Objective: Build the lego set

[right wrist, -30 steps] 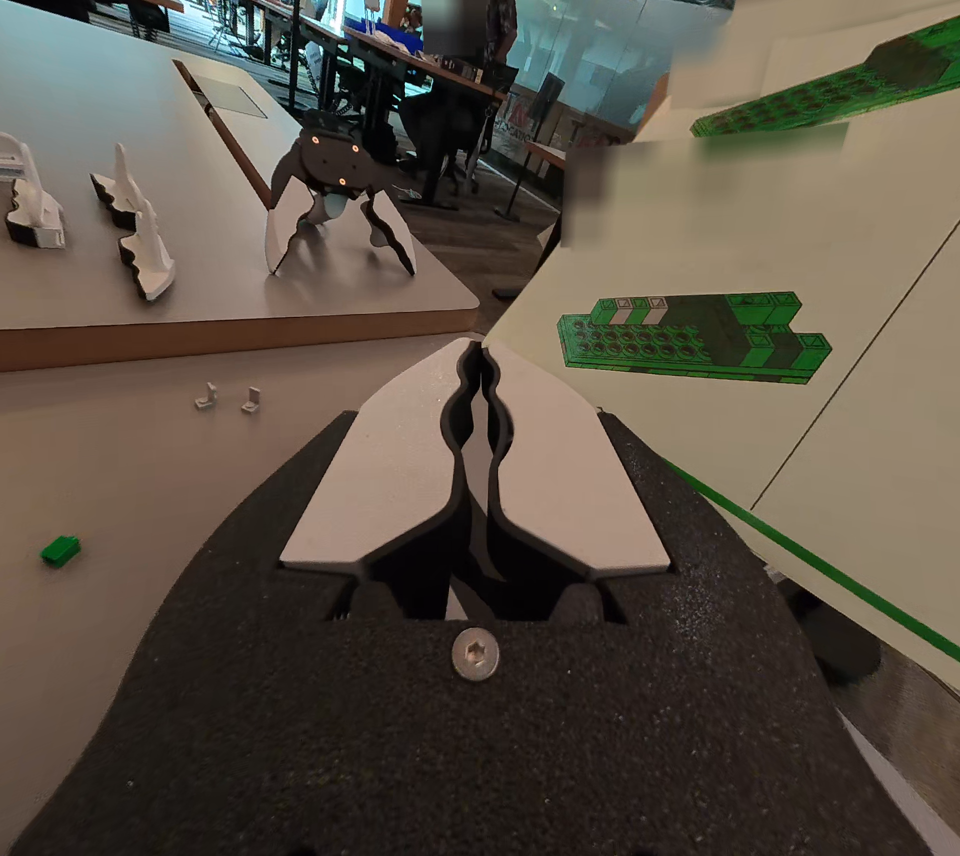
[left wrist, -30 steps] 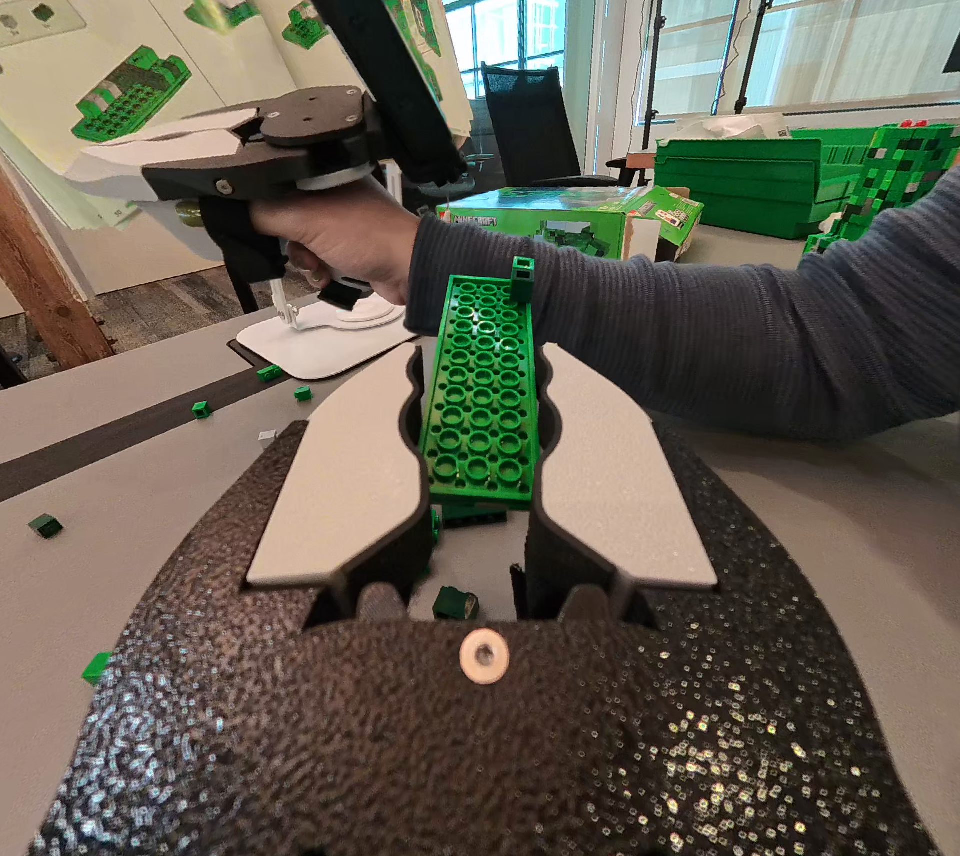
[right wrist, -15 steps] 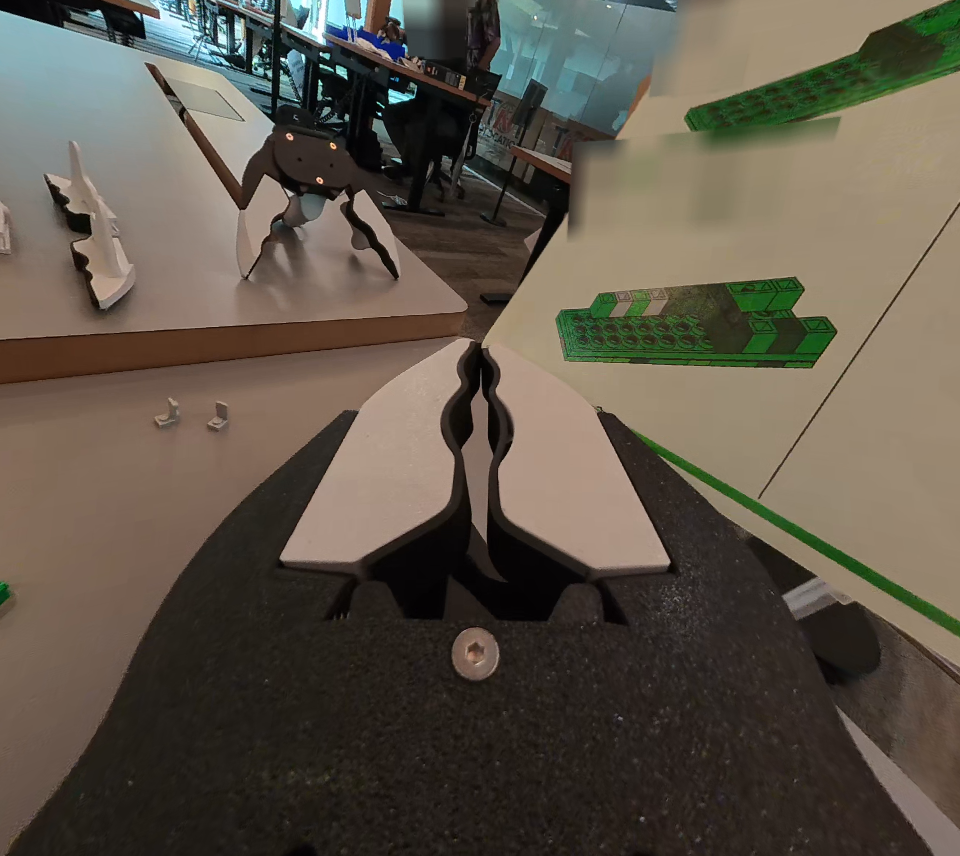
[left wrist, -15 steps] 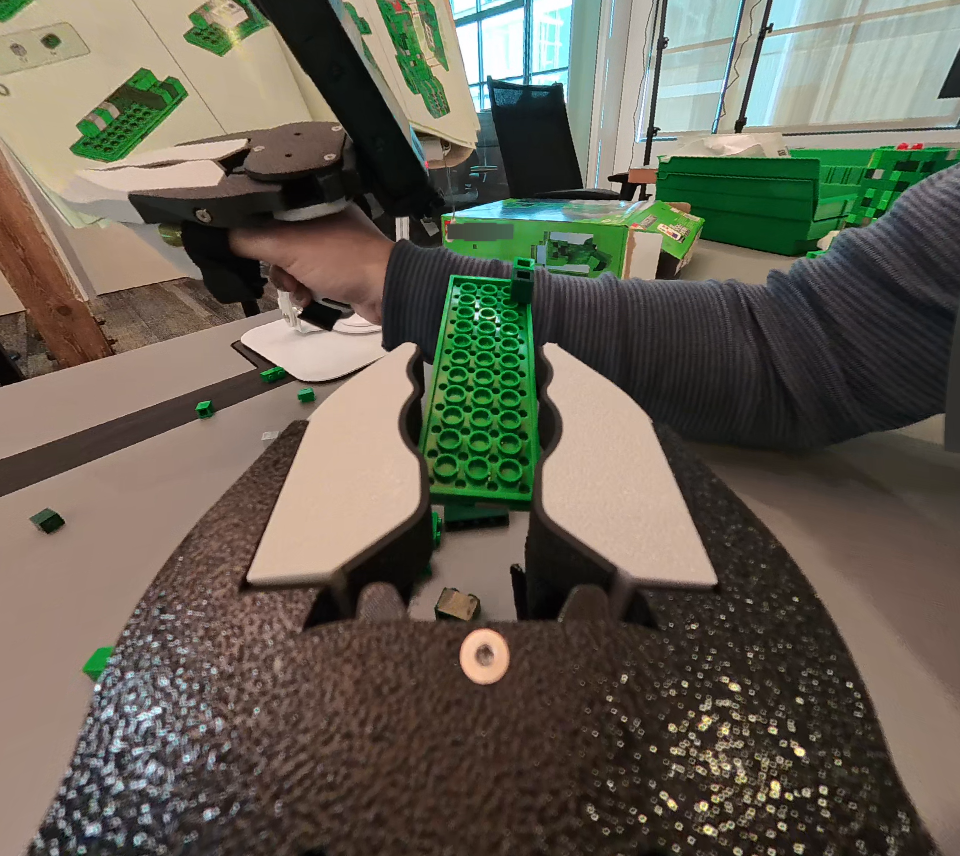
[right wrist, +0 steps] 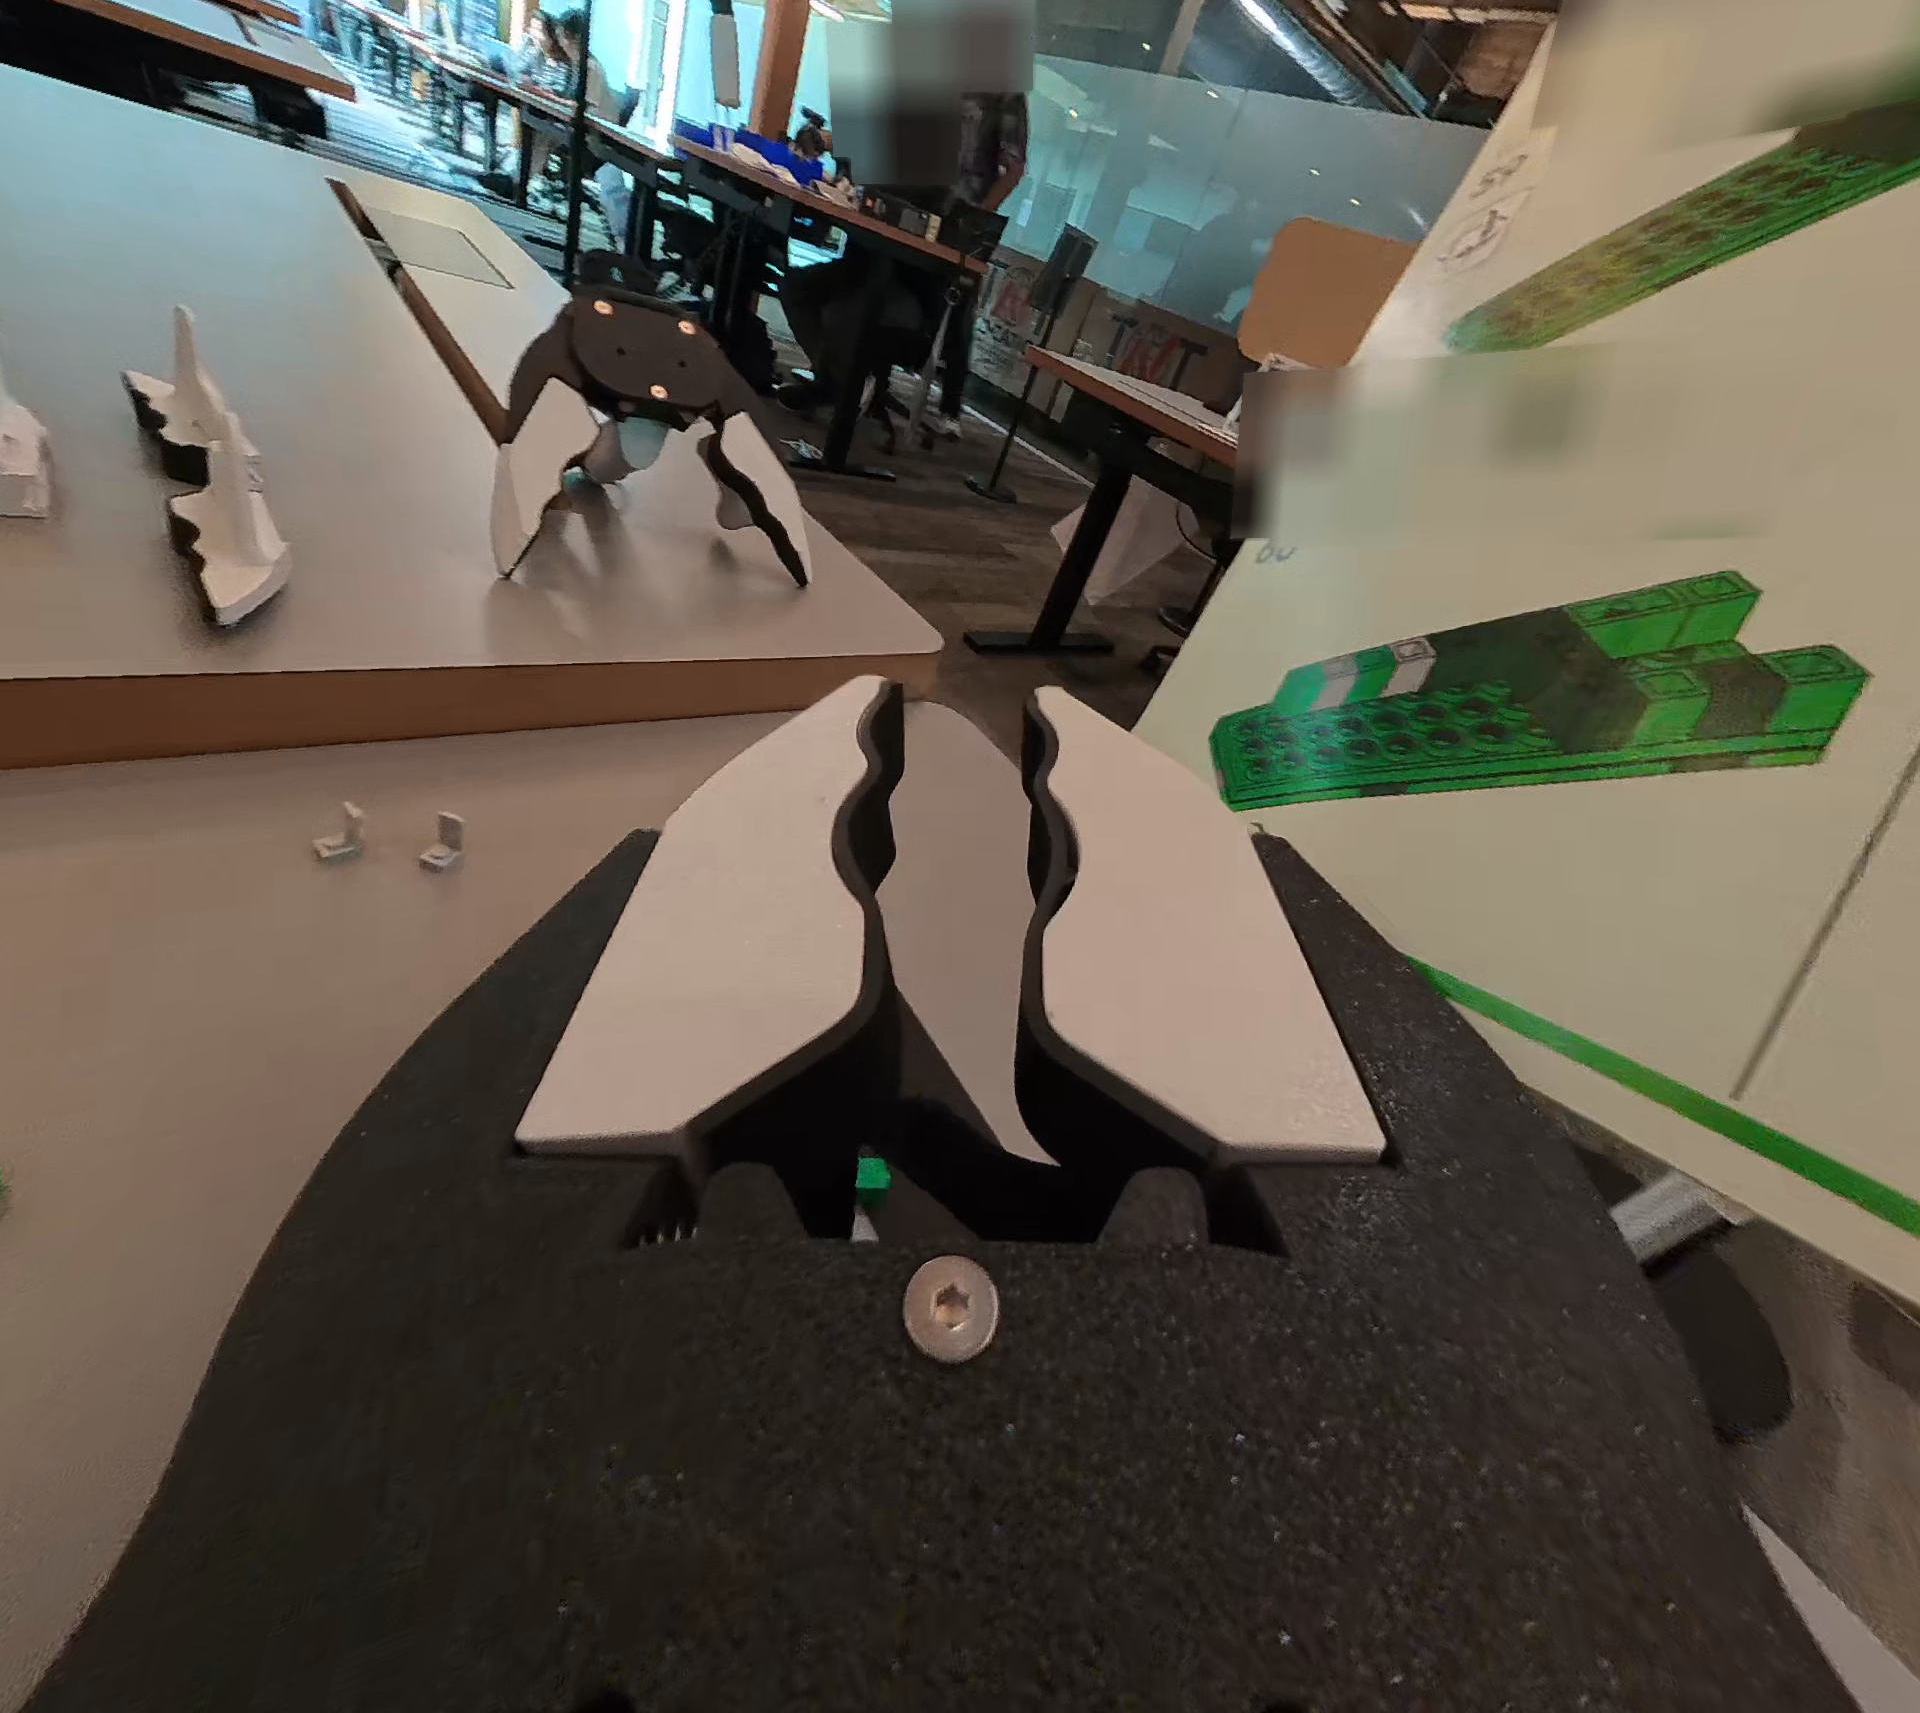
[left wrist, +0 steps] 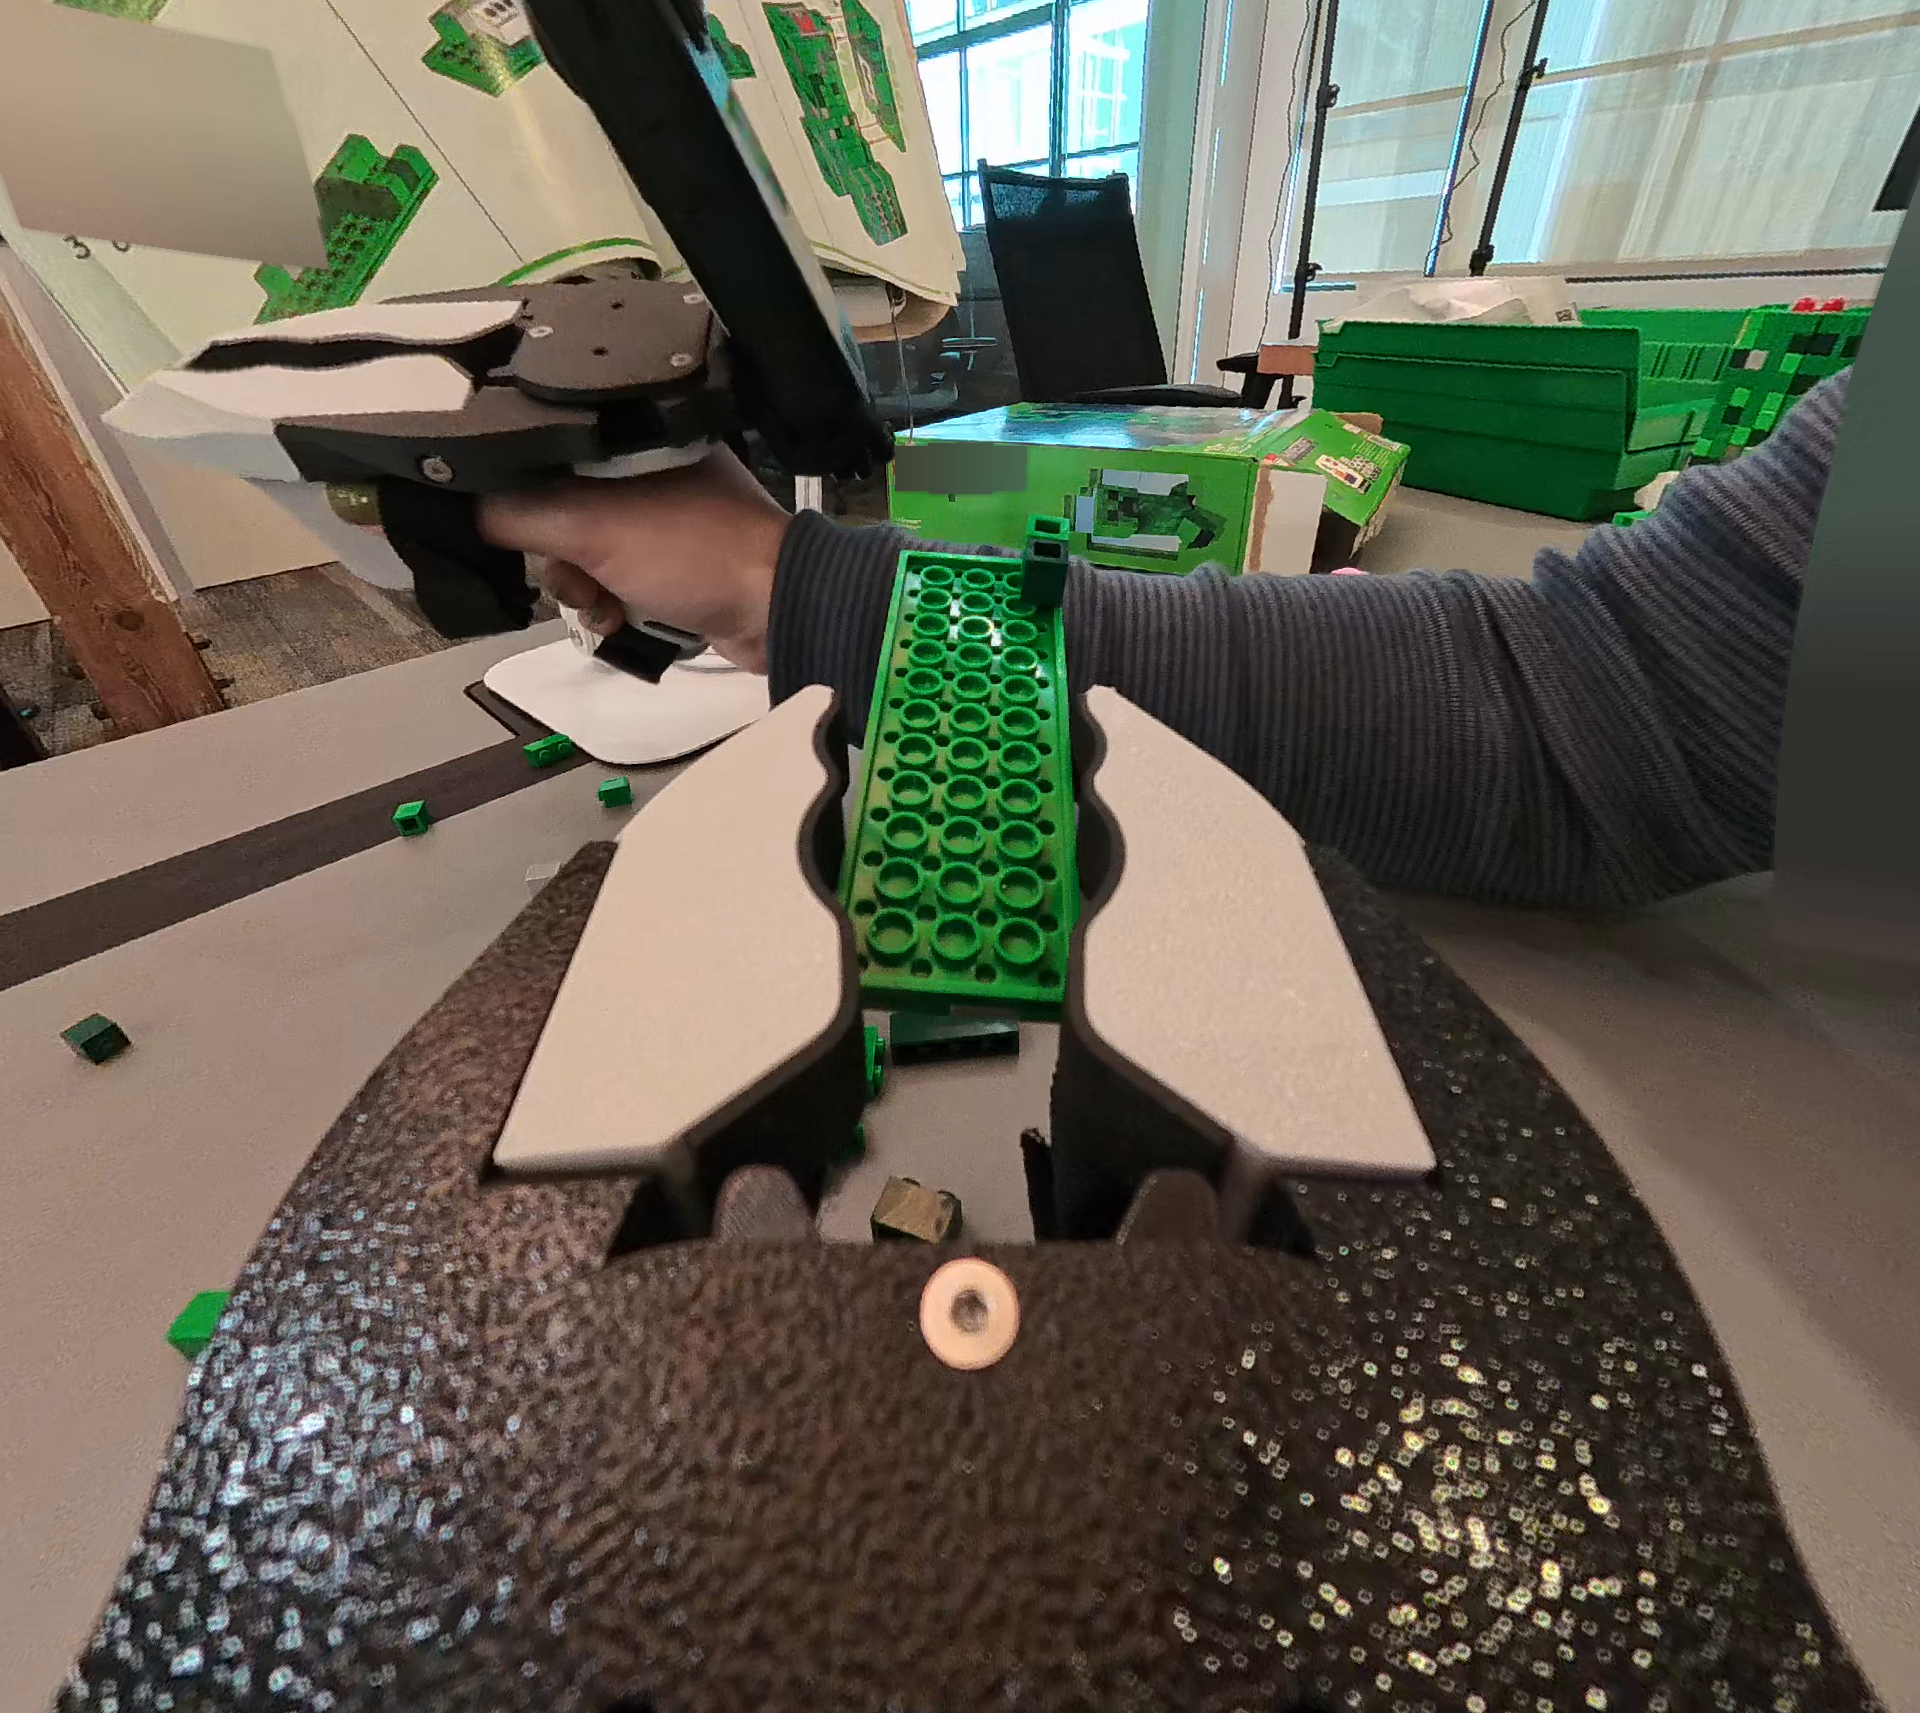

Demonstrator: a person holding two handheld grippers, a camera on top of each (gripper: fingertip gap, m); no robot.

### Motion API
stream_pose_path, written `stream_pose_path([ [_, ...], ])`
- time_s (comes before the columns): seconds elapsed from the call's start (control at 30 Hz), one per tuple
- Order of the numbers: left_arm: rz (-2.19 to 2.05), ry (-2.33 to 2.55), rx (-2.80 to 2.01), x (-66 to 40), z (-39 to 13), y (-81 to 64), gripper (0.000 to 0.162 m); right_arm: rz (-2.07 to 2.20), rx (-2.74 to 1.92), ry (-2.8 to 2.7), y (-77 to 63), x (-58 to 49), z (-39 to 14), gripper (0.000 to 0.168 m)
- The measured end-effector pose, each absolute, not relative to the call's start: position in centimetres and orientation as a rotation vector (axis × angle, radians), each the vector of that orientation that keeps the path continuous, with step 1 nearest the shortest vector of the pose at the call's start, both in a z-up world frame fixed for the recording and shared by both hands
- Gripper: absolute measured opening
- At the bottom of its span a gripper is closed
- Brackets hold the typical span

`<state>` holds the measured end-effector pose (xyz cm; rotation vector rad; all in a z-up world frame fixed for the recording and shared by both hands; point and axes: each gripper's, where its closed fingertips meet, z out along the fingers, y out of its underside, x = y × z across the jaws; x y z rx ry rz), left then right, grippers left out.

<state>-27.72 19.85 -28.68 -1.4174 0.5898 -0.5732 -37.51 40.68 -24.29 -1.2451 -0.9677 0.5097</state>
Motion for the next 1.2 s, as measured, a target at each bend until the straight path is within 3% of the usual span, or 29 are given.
stream_pose_path([
  [0.33,-0.572,0.589,-1.416,-27.7,-28.7,19.8,0.040,0.883,-0.966,-1.370,32.3,-39.2,-23.3,0.019],
  [0.43,-0.572,0.590,-1.417,-27.7,-28.7,19.8,0.041,0.944,-0.900,-1.416,30.5,-38.1,-21.2,0.010],
  [0.47,-0.572,0.590,-1.417,-27.7,-28.7,19.8,0.041,0.932,-0.889,-1.403,30.4,-37.6,-20.5,0.000],
  [0.67,-0.571,0.593,-1.416,-27.7,-28.7,19.8,0.040,0.710,-0.919,-1.338,32.8,-33.3,-17.9,0.000],
  [1.2,-0.568,0.599,-1.418,-27.6,-28.8,19.8,0.040,0.366,-1.151,-1.068,41.5,-27.3,-19.3,0.000],
])
